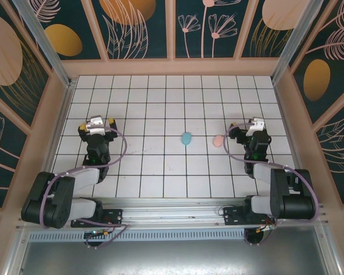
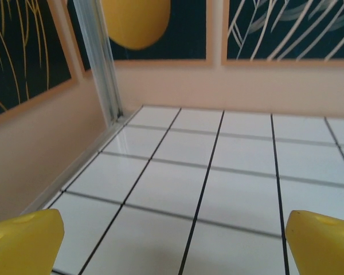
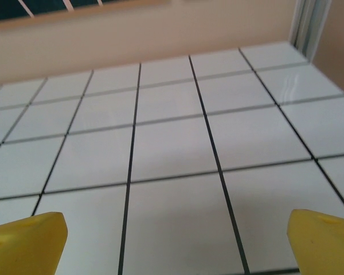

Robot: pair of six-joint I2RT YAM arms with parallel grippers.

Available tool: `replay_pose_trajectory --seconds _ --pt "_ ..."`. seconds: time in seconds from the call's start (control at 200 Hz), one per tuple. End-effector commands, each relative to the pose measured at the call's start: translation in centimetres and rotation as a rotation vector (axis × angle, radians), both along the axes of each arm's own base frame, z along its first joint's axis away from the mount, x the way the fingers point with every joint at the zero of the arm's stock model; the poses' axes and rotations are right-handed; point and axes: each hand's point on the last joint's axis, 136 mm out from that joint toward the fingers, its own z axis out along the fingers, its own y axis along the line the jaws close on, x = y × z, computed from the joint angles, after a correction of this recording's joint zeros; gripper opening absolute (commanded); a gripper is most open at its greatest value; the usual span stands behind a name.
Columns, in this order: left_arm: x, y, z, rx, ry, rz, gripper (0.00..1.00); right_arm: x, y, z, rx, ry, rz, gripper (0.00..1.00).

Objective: Insert the wireless bluetooth earbuds into the charging case

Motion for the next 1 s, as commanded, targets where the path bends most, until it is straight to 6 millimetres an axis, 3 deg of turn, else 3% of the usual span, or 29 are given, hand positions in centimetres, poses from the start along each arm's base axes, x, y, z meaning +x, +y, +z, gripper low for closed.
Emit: replay_pose_trajectory --seconds 0.0,0.15,0.305,0.525,0.696,0.996 --pt "0.7 -0.2 2.9 0.001 -0.12 -0.036 0.99 -0.1 0.1 2.1 -0.022 -0.149 0.018 0.99" --pt "1.5 -0.2 1.1 0.036 -0.009 -0.038 0.99 -0.3 0.0 0.4 -0.024 -0.158 0.011 0.99" --pt "0.2 0.9 -1.4 -0.024 -0.003 -0.024 0.99 1.2 -0.6 -0.7 -0.009 -0.086 -0.026 0.99" --pt "-0.9 1.2 -2.1 -0.046 -0.071 -0.07 0.99 1.2 -0.8 -0.6 -0.006 -0.091 -0.031 0.99" --pt "0.7 0.3 -3.2 -0.049 -0.016 -0.15 0.99 1.2 -0.8 -0.6 -0.006 -0.091 -0.03 0.99" --pt "0.7 0.6 -3.3 -0.056 -0.011 -0.148 0.98 1.1 -0.8 -0.7 -0.008 -0.089 -0.03 0.99"
